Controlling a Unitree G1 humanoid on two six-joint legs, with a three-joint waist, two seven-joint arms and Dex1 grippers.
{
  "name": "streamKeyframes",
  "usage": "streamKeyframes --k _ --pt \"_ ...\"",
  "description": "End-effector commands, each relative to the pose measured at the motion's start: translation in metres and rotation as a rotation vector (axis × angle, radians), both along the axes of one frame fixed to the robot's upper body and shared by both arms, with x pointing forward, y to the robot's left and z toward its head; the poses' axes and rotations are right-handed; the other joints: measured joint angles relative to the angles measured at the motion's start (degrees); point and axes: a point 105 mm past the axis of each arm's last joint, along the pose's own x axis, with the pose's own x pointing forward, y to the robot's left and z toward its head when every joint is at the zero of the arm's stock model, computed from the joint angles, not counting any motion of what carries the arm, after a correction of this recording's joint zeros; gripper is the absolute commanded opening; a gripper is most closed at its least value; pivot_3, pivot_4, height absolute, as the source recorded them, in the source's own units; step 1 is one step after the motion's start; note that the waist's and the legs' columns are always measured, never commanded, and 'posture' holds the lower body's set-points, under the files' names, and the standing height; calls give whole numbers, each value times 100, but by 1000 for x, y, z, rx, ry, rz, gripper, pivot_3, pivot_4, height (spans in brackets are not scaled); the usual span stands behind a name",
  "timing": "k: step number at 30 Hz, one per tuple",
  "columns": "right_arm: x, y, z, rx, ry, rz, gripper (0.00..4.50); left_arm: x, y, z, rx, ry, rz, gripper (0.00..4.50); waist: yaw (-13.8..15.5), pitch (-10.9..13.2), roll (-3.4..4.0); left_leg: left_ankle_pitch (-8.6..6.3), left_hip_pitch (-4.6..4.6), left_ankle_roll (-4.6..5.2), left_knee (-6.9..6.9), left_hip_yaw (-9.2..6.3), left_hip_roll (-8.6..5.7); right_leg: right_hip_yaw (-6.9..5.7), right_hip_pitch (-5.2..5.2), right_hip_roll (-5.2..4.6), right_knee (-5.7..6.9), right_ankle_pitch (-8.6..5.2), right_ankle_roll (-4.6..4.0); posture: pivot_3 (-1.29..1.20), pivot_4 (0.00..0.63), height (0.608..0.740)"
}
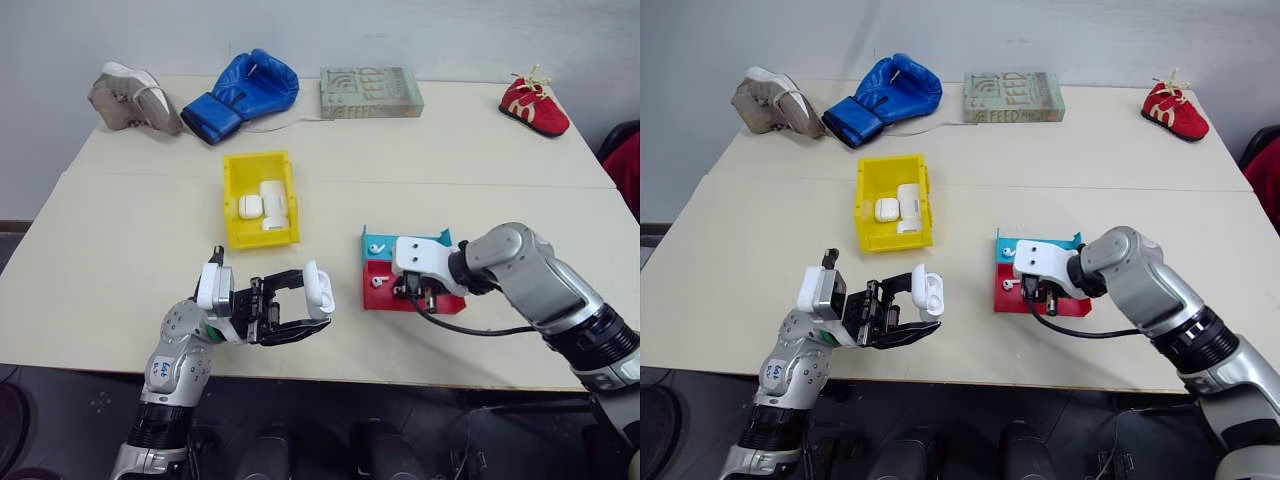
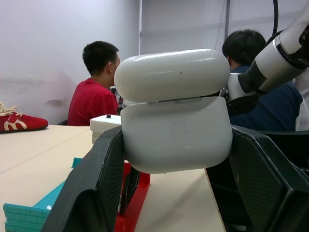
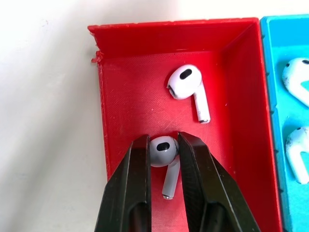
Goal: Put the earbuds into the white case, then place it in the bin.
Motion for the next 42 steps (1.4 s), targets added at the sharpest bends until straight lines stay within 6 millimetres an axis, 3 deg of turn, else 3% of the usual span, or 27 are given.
streamKeyframes --k 1,6,9,12,16,22,30,42 --pt "0 -5 0 6 -4 -21 392 -3 2 4 -3 -26 2 2817 1 0 0 0 0 0 0 0 0 0 0 0 0 0 0 0 150 740" --pt "-6 -14 21 78 -26 -35 392 -3 3 7 -24 -19 -14 2817 21 0 0 0 -2 0 0 0 -1 -1 0 -2 0 0 0 0 150 740" --pt "-20 -14 47 267 -49 19 392 -7 2 14 -82 -26 -65 2817 31 1 -1 -1 -4 2 -2 -1 -4 -3 -1 -5 -2 0 0 0 150 740" --pt "-36 -12 69 473 -105 102 392 -4 -1 16 -90 -17 -77 2817 28 2 -3 -1 -6 2 -3 -3 -4 -7 2 -5 -4 0 0 0 150 740" --pt "-77 1 123 1095 -160 268 392 -6 -12 22 -144 1 -175 2817 11 4 -9 -1 -1 2 -1 -3 -1 -9 9 -2 1 0 1 0 150 740" --pt "-102 32 152 1407 -227 366 392 -4 -25 32 -182 -6 -244 2817 -3 3 -8 0 6 1 0 2 -1 -3 6 -1 12 1 1 0 150 740" --pt "-112 64 155 1497 -232 444 392 -3 -38 58 -256 -36 -298 2817 5 3 -8 -1 2 3 -1 2 -6 1 3 -2 18 1 2 0 150 740" --pt "-105 69 147 1500 -251 428 392 -5 -44 64 -280 -52 -297 2817 1 3 -8 -1 4 3 -1 1 -6 0 2 -2 13 1 1 0 150 740"
